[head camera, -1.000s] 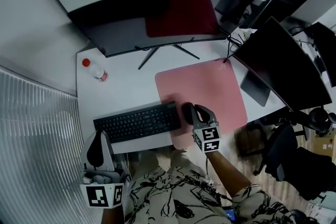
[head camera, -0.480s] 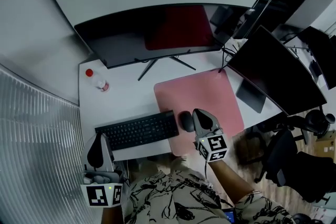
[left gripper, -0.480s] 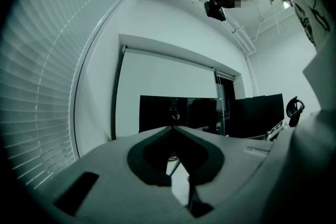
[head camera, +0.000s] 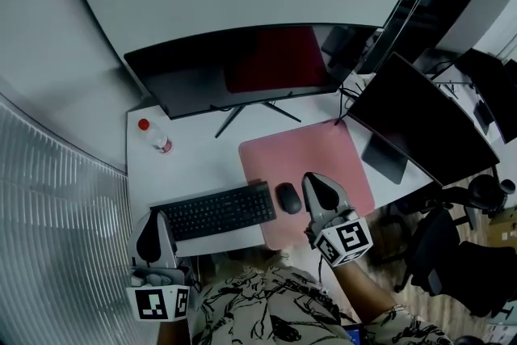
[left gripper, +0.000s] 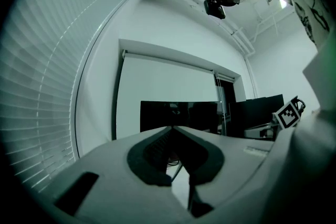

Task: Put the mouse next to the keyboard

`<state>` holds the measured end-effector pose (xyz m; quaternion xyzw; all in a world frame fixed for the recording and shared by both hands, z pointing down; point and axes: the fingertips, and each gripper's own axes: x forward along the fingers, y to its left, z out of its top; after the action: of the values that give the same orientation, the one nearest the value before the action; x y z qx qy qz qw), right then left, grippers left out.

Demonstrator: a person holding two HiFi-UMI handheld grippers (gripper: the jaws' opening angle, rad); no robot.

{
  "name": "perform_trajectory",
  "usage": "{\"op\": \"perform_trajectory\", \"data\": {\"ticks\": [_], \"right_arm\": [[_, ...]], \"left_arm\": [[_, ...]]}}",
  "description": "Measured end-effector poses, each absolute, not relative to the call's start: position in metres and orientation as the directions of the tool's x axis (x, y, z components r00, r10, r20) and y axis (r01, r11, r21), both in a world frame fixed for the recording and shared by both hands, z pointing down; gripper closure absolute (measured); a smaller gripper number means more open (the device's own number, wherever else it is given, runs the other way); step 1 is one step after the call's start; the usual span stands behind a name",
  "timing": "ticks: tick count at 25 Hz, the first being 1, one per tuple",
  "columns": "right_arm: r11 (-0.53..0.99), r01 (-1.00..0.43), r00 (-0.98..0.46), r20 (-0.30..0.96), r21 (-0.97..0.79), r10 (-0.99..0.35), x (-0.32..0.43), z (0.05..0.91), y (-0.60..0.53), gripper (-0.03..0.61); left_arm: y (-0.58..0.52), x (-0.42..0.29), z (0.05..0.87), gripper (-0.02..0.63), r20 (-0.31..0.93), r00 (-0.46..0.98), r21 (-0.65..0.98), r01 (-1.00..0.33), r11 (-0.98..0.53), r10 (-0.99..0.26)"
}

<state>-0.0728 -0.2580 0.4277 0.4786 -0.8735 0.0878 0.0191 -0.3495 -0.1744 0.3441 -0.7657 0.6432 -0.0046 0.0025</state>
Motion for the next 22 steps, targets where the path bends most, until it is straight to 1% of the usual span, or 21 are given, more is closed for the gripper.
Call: {"op": "perform_trajectory", "data": {"ticks": [8, 13, 19, 22], "right_arm": [[0.564, -0.812, -0.567, -0.024, -0.151, -0.823, -0.070, 0.381, -0.244, 0.574], [0.577, -0.808, -0.568, -0.100, -0.123, -0.817, -0.065, 0.362, -0.236, 0.574], [0.577, -0.812, -0.565, -0.129, -0.088, -0.815, -0.057, 0.355, -0.235, 0.574], [0.592, -0.798, -0.573, -0.159, -0.115, -0.804, -0.055, 0.347, -0.234, 0.574]], "left_arm": [[-0.173, -0.356, 0.337, 0.618, -0.016, 0.152, -0.037, -0.988, -0.152, -0.988], [-0.173, -0.365, 0.334, 0.618, -0.032, 0.134, -0.042, -0.990, -0.133, -0.990], [-0.175, -0.373, 0.334, 0.618, -0.047, 0.115, -0.047, -0.992, -0.113, -0.992], [-0.175, -0.379, 0.336, 0.618, -0.051, 0.106, -0.051, -0.993, -0.104, -0.993]]}}
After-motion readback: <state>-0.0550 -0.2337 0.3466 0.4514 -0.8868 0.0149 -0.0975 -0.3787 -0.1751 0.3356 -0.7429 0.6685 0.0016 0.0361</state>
